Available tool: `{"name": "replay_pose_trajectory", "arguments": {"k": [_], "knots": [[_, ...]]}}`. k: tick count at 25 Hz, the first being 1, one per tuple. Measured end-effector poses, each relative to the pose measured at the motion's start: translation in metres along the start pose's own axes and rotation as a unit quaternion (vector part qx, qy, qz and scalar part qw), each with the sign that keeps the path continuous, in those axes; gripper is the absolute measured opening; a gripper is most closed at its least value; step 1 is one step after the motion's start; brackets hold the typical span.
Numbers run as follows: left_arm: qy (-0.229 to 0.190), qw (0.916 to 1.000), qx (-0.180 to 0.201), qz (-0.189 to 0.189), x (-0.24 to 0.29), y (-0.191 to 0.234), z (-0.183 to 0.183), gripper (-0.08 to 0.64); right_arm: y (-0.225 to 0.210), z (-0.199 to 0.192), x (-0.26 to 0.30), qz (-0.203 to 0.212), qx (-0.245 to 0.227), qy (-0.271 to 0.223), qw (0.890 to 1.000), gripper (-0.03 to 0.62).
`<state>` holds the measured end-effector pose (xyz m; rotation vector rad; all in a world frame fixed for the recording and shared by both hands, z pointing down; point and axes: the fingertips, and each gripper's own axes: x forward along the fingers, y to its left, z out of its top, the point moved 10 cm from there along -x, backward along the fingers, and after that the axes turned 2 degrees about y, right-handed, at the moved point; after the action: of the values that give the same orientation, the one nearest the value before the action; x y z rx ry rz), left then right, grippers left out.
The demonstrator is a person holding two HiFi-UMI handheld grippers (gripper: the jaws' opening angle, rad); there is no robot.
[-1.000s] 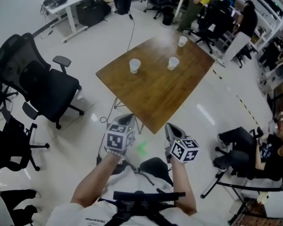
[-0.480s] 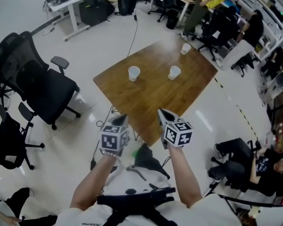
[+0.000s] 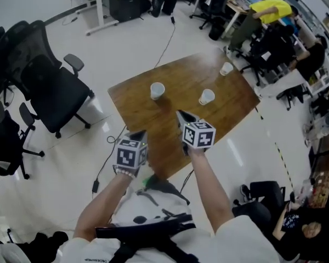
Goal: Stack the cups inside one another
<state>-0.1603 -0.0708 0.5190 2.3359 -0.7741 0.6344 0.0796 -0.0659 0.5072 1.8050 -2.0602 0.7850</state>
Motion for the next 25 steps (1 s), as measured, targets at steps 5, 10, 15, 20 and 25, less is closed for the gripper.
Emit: {"name": "replay_pose_trajectory", "arguments": {"k": [5, 10, 15, 20, 25], "knots": [[0.007, 0.9999, -0.008, 0.008, 0.021, -0.002, 0.017, -0.009, -0.021, 0.028, 0.045, 0.010, -0.007, 0.019, 1.000, 0.104], [-0.002, 0.9997, -0.021, 0.013, 0.037, -0.012, 0.032, -0.009, -0.044, 0.042, 0.087, 0.017, -0.003, 0.051, 0.999, 0.138], [-0.004, 0.9992, -0.030, 0.026, 0.051, -0.016, 0.041, -0.009, -0.062, 0.047, 0.129, 0.025, 0.001, 0.083, 0.996, 0.138], [-0.001, 0.9982, -0.041, 0.043, 0.060, -0.013, 0.045, -0.009, -0.069, 0.047, 0.168, 0.034, 0.004, 0.111, 0.993, 0.138], [0.002, 0.9969, -0.055, 0.056, 0.062, -0.009, 0.042, -0.009, -0.071, 0.043, 0.194, 0.040, 0.005, 0.135, 0.990, 0.138]]}}
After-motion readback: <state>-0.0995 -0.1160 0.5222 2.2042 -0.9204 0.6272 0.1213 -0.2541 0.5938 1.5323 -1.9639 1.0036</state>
